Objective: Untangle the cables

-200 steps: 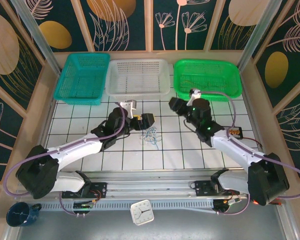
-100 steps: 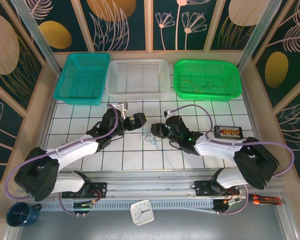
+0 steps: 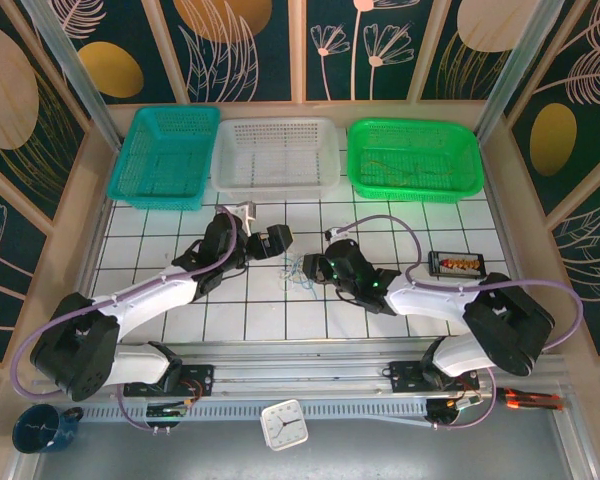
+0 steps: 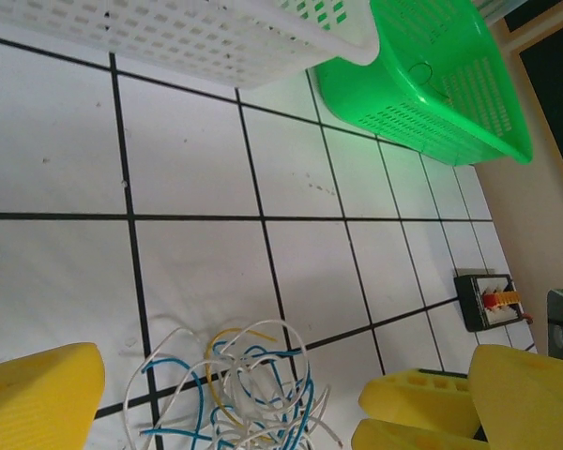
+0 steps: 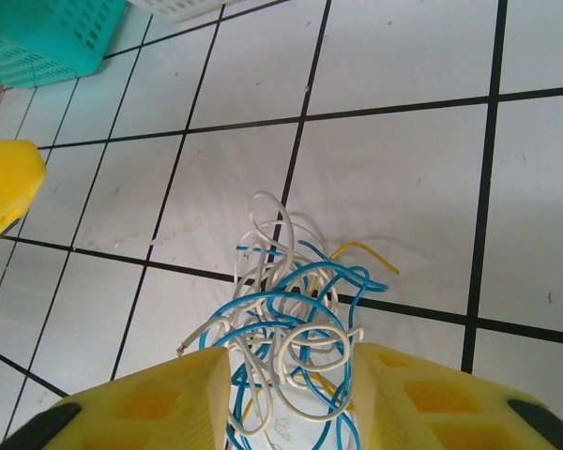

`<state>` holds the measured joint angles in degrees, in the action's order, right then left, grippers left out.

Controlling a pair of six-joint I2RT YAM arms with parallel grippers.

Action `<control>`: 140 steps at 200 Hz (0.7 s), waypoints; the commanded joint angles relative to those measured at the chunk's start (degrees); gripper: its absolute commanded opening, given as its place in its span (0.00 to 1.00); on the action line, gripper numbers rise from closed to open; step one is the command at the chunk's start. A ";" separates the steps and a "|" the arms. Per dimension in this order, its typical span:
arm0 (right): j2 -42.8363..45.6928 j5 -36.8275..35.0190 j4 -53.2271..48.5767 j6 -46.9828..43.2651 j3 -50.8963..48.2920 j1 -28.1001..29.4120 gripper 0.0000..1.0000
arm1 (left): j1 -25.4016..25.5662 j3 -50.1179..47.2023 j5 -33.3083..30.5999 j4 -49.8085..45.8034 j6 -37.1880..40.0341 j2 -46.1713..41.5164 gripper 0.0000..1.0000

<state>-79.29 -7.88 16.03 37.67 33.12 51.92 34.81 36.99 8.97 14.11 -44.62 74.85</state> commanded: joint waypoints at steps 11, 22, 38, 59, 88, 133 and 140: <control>1.59 0.52 0.58 -0.12 1.38 0.33 0.36 | -0.36 2.47 -0.18 -1.98 2.07 -0.74 0.99; 1.10 0.93 0.75 -0.21 2.07 0.62 0.36 | -0.36 2.46 -0.16 -2.00 1.87 -0.59 0.99; -0.32 1.07 0.58 -0.54 3.61 1.03 0.37 | -0.36 2.33 -0.35 -1.98 1.75 -0.54 0.99; -2.97 1.20 0.66 -0.56 5.72 1.26 0.37 | -0.41 2.12 -0.86 -1.98 1.63 -0.67 0.99; -7.79 1.21 0.84 -0.33 8.25 1.34 0.37 | -0.36 1.77 -1.07 -1.72 1.21 -0.87 0.99; -11.16 -3.90 -1.39 1.30 8.00 1.77 0.18 | -0.40 1.75 -0.97 -1.01 0.70 -0.68 0.99; -10.50 -4.45 -1.44 1.78 7.04 1.78 0.12 | -0.45 1.71 -0.90 -1.01 0.75 -0.72 0.99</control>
<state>-90.41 -8.08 15.62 37.89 41.10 53.08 34.81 38.26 8.49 12.99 -43.77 74.83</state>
